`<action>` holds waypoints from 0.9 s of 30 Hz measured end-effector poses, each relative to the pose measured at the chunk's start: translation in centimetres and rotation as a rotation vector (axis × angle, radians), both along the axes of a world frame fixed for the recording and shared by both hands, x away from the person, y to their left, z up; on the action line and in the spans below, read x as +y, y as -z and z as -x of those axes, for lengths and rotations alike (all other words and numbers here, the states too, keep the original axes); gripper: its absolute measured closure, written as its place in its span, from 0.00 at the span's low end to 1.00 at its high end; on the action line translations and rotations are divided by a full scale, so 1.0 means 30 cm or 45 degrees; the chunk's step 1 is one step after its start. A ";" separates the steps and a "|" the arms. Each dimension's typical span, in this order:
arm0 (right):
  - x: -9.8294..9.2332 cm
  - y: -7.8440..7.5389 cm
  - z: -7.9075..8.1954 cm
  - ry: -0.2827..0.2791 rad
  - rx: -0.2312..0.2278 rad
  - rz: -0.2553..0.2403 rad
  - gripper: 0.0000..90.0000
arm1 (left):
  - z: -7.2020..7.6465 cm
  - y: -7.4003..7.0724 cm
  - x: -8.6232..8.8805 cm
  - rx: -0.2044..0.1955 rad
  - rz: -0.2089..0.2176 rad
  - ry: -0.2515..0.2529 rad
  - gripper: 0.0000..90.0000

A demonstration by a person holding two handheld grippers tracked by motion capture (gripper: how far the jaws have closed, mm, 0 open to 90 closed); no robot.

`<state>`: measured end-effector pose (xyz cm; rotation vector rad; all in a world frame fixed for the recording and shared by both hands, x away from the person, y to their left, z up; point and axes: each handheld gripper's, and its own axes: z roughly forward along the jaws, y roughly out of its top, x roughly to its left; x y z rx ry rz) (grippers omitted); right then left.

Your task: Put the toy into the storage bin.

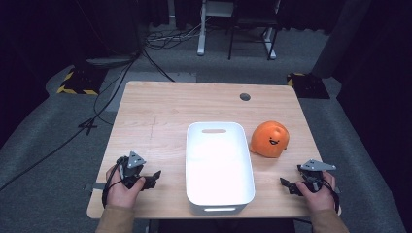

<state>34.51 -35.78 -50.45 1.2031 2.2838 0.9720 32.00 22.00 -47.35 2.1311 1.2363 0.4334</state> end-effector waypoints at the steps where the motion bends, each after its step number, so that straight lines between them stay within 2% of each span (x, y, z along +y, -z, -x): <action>1: 0.000 0.000 0.000 0.000 0.000 0.000 0.05 | -0.001 0.008 -0.001 0.021 -0.024 0.003 0.20; 4: 0.000 0.000 0.000 0.000 0.000 0.000 0.05 | -0.003 0.025 -0.001 0.049 -0.058 0.016 0.19; 10: 0.000 0.000 0.000 0.000 0.001 0.000 0.05 | -0.008 0.059 0.008 0.059 -0.043 0.023 0.19; 11: 0.000 0.000 0.000 0.000 0.001 0.000 0.05 | -0.009 0.069 0.012 0.051 -0.051 0.019 0.19; 12: 0.000 0.000 0.000 0.000 0.001 0.000 0.05 | -0.008 0.080 0.018 0.042 -0.021 0.032 0.18; 14: 0.002 -0.001 0.003 0.015 0.006 -0.003 0.05 | -0.005 0.099 0.032 -0.026 0.012 0.055 0.15; 15: 0.002 -0.001 0.005 0.022 0.007 -0.003 0.05 | -0.003 0.099 0.035 -0.019 0.024 0.062 0.14; 16: 0.001 -0.002 0.005 0.023 0.009 0.001 0.05 | -0.001 0.098 0.037 -0.024 0.011 0.055 0.15; 23: 0.001 -0.001 0.004 0.024 0.008 0.000 0.05 | -0.001 0.098 0.037 -0.024 0.013 0.055 0.15; 27: 0.004 -0.001 0.007 0.051 0.007 0.003 0.04 | -0.002 0.098 0.037 -0.025 0.010 0.057 0.15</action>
